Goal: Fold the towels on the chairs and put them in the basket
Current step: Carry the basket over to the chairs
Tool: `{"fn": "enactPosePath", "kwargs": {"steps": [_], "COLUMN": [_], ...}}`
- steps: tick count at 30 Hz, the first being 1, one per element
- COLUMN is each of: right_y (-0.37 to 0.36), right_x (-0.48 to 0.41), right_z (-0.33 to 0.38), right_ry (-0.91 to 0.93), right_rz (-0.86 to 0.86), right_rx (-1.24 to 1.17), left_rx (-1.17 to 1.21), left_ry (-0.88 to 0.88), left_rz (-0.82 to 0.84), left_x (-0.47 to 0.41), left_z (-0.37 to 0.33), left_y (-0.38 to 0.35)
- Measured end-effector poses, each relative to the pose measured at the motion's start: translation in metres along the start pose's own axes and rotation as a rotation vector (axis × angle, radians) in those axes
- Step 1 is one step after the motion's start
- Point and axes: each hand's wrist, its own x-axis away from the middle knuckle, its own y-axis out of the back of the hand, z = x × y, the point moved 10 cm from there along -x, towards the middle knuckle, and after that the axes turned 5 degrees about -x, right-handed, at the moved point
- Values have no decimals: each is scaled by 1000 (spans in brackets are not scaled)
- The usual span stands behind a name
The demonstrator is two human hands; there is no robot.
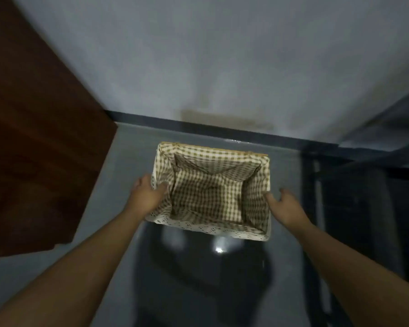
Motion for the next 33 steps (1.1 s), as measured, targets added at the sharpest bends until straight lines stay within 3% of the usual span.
{"fn": "enactPosePath", "kwargs": {"steps": [10,17,26,33], "right_y": [-52,-23,154,332], "right_x": [-65,-11,182,360], "right_z": [-56,-53,27,96], "right_ry": [-171,-268,-277,-209], "right_rz": [-144,-123,-159,-325], "right_rx": [-359,-476,-544,-582], "left_rx": [153,219,278,333], "left_ry": [84,101,96,-49], "left_rz": [-93,-133,-59,-37], "left_x": [-65,-9,154,310], "left_z": [54,47,-69,-206], "left_y": [-47,-14,147,291]}}
